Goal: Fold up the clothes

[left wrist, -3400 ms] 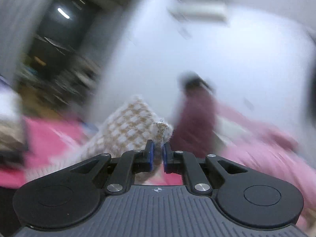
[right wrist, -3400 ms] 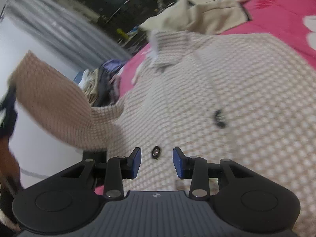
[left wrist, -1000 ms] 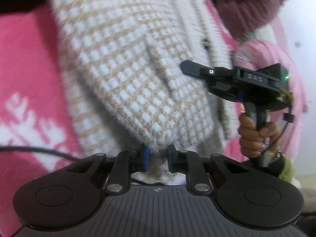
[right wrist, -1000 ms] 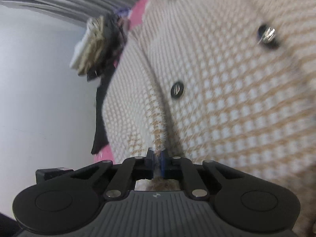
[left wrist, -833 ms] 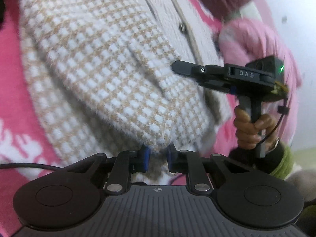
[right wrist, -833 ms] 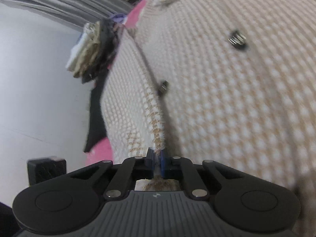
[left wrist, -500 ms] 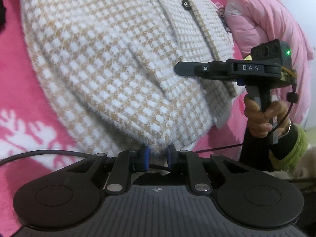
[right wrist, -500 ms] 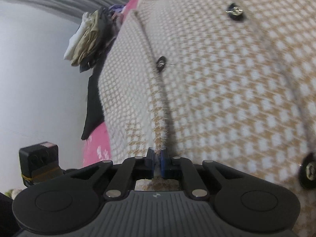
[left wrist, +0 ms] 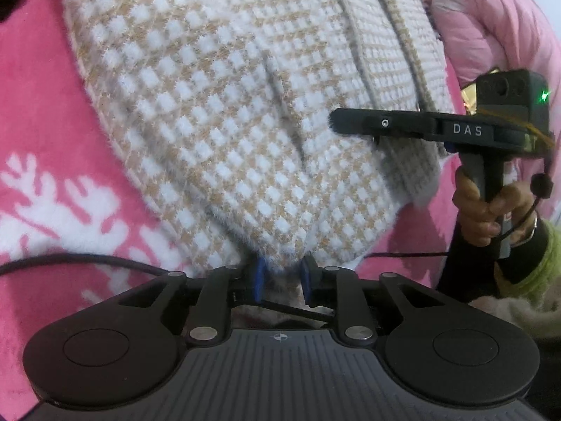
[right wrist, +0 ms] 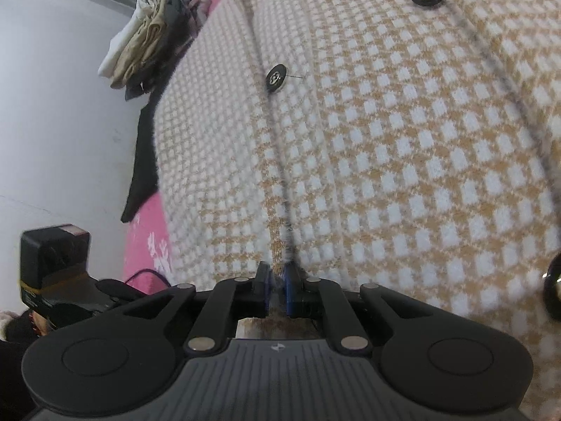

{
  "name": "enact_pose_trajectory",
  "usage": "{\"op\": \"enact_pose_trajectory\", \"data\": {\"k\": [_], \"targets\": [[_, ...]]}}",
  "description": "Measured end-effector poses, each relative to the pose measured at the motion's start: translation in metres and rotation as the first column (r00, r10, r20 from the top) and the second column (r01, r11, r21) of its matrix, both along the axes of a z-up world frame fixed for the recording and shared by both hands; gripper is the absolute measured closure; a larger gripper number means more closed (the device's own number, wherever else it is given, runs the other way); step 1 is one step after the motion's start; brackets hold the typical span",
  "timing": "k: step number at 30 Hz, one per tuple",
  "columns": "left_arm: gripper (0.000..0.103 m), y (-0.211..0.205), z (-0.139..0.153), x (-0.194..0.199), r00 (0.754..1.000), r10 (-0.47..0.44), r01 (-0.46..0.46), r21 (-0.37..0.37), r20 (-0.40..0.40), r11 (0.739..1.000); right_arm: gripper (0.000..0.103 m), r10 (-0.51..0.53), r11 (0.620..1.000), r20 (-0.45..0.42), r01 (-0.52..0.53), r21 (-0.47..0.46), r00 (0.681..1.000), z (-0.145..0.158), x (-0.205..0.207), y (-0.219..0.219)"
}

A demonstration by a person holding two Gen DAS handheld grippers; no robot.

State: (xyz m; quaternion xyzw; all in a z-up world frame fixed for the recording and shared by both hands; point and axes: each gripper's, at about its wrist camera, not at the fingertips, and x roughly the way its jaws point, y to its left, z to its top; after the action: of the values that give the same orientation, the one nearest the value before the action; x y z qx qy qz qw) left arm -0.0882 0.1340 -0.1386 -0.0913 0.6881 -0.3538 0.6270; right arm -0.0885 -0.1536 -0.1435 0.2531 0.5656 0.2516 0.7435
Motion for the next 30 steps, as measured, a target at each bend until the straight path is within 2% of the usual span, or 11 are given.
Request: {"op": "enact_pose_trajectory", "data": {"k": [3,6,10,12,15,17,18,19,20,25,30], "targets": [[0.067,0.012,0.019,-0.002,0.999,0.017,-0.018,0.018,0.047,1.000,0.080,0.020,0.998,0.036,-0.018,-0.061,0.999,0.013,0.001,0.000],[0.065,0.038,0.048,-0.001,0.991,0.070,-0.070,0.000,0.111,0.998,0.077,0.048,0.987,0.129,-0.027,-0.161,0.991,0.042,0.001,-0.002],[0.064,0.059,0.082,0.017,0.947,0.195,-0.187,-0.055,0.254,0.981,0.077,0.149,0.976,0.287,-0.094,-0.199,0.946,0.074,0.005,0.019],[0.064,0.054,0.088,0.032,0.916,0.242,-0.236,-0.060,0.320,0.970,0.077,0.272,0.954,0.365,-0.199,-0.224,0.891,0.082,0.001,0.046],[0.064,0.044,0.081,0.055,0.863,0.266,-0.268,-0.057,0.429,0.962,0.077,0.477,0.874,0.405,-0.375,-0.308,0.780,0.069,-0.014,0.084],[0.064,0.034,0.066,0.067,0.833,0.233,-0.269,-0.001,0.501,0.963,0.077,0.614,0.781,0.350,-0.477,-0.403,0.708,0.045,-0.026,0.104],[0.065,0.029,0.054,0.072,0.834,0.208,-0.265,0.040,0.511,0.963,0.077,0.677,0.719,0.291,-0.521,-0.460,0.676,0.027,-0.032,0.111],[0.066,0.028,0.044,0.075,0.840,0.195,-0.259,0.058,0.507,0.964,0.077,0.703,0.692,0.298,-0.522,-0.499,0.646,0.016,-0.042,0.107],[0.066,0.028,0.038,0.076,0.841,0.191,-0.254,0.057,0.506,0.966,0.077,0.690,0.712,0.341,-0.518,-0.474,0.638,0.018,-0.049,0.096],[0.065,0.024,0.055,0.070,0.826,0.103,-0.180,0.086,0.554,0.980,0.078,0.666,0.735,0.312,-0.521,-0.434,0.678,0.046,-0.039,0.066],[0.064,0.002,0.083,0.089,0.753,0.074,-0.125,0.031,0.654,0.992,0.077,0.560,0.825,0.426,-0.436,-0.359,0.710,0.068,-0.007,0.057]]}}
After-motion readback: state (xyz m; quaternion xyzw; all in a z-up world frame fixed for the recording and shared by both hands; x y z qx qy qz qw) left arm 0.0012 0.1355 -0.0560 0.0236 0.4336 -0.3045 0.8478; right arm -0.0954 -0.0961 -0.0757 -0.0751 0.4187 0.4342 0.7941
